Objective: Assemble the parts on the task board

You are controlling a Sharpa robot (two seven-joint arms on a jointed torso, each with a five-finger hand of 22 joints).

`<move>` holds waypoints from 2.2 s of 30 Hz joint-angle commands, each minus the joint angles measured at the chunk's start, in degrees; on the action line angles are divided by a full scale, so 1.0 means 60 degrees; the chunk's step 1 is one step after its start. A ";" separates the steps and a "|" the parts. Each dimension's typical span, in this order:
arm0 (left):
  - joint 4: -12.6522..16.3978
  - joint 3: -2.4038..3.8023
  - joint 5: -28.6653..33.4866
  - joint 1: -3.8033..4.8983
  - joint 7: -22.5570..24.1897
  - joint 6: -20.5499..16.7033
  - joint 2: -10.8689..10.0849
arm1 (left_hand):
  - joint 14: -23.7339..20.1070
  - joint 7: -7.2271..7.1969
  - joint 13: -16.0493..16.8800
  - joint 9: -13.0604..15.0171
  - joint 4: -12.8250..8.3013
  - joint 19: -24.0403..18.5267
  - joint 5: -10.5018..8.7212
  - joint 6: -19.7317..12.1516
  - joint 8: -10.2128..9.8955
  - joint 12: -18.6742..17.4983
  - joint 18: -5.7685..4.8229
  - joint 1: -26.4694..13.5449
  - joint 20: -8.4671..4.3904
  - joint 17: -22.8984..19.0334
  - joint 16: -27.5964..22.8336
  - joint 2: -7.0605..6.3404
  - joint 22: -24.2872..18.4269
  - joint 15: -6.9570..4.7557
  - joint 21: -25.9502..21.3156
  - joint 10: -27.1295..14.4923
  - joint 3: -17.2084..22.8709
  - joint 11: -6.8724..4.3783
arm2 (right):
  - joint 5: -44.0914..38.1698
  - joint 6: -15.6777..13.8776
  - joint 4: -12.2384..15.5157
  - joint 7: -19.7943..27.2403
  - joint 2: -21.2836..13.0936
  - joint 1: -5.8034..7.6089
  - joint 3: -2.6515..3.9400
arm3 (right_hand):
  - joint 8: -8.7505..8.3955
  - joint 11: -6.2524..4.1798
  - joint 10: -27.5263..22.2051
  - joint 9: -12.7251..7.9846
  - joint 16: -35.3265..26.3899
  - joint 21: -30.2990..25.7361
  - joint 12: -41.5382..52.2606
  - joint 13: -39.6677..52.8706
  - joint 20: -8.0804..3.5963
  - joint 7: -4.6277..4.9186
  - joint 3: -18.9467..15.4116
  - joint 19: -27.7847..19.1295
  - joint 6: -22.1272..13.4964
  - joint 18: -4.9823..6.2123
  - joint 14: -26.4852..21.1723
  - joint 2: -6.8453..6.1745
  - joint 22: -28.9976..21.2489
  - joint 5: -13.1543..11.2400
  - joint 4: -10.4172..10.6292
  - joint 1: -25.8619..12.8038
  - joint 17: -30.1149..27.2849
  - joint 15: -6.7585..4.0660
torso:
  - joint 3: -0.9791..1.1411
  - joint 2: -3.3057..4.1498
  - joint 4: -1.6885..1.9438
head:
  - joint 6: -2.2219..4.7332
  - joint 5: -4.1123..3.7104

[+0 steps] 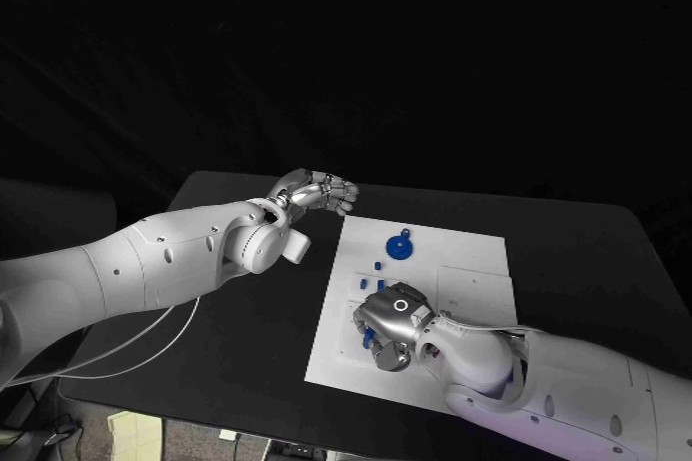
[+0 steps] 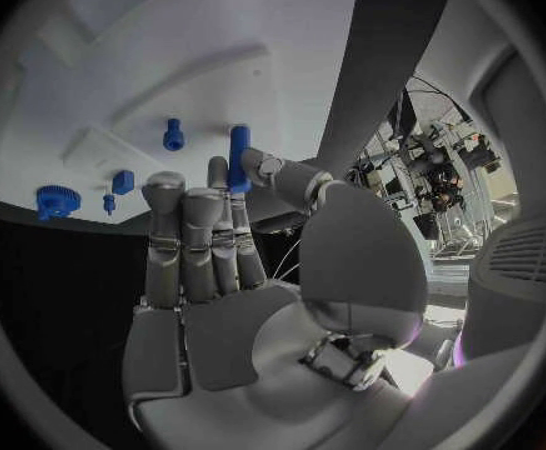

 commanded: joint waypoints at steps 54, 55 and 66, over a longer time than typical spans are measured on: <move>0.0005 0.0007 0.0052 0.0006 0.0033 0.0138 0.0014 | 0.0046 -0.0004 -0.0039 -0.0018 0.0043 0.0059 -0.0029 -0.0107 0.0071 -0.0035 0.0175 -0.0103 -0.0007 0.0035 -0.0084 -0.0018 0.0036 0.0010 -0.0050 0.0011 -0.0037 0.0075 | 0.0126 0.0372 0.0163 -0.0002 0.0021 -0.0050 -0.0157 | -0.0203 0.0124 -0.0121 -0.0039 -0.0003 0.0059 -0.0190 -0.0025 0.0054 0.0106 -0.0326 -0.0248 -0.0158 0.0709 -0.0089 -0.0390 0.0183 0.0179 -0.0284 -0.0462 -0.0018 0.0038 | -0.0004 -0.0003 -0.0002 | -0.0011 0.0007; 0.0005 0.0007 0.0052 0.0006 0.0033 0.0137 0.0014 | 0.0046 -0.0004 -0.0039 -0.0018 0.0043 0.0059 -0.0029 -0.0107 0.0071 -0.0035 0.0175 -0.0104 -0.0007 0.0036 -0.0085 -0.0019 0.0036 0.0010 -0.0051 0.0011 -0.0037 0.0075 | 0.0176 0.0316 0.0162 -0.0009 0.0015 -0.0049 -0.0157 | -0.0228 0.0143 -0.0156 -0.0041 -0.0006 0.0060 -0.0219 -0.0032 0.0066 0.0122 -0.0449 -0.0279 -0.0198 0.0718 -0.0103 -0.0396 0.0184 0.0197 -0.0382 -0.0553 -0.0020 0.0052 | -0.0004 -0.0003 -0.0002 | -0.0011 0.0007; -0.0026 0.0006 0.0052 0.0006 0.0053 0.0228 0.0009 | 0.0033 -0.0001 -0.0052 -0.0023 0.0036 0.0047 -0.0030 -0.0119 0.0070 -0.0039 0.0172 -0.0111 -0.0004 0.0044 -0.0105 -0.0048 0.0043 0.0015 -0.0065 0.0001 -0.0043 0.0079 | 0.0302 -0.0302 0.0159 -0.0101 0.0003 -0.0041 -0.0157 | -0.0702 0.0489 -0.1069 -0.0135 -0.0024 0.0016 -0.0747 -0.0262 0.0062 0.0529 -0.1595 -0.0458 -0.1134 0.0722 -0.0235 -0.0399 0.0136 0.0100 -0.1026 -0.1274 -0.0047 0.0390 | 0.0005 0.0003 0.0000 | 0.0001 0.0009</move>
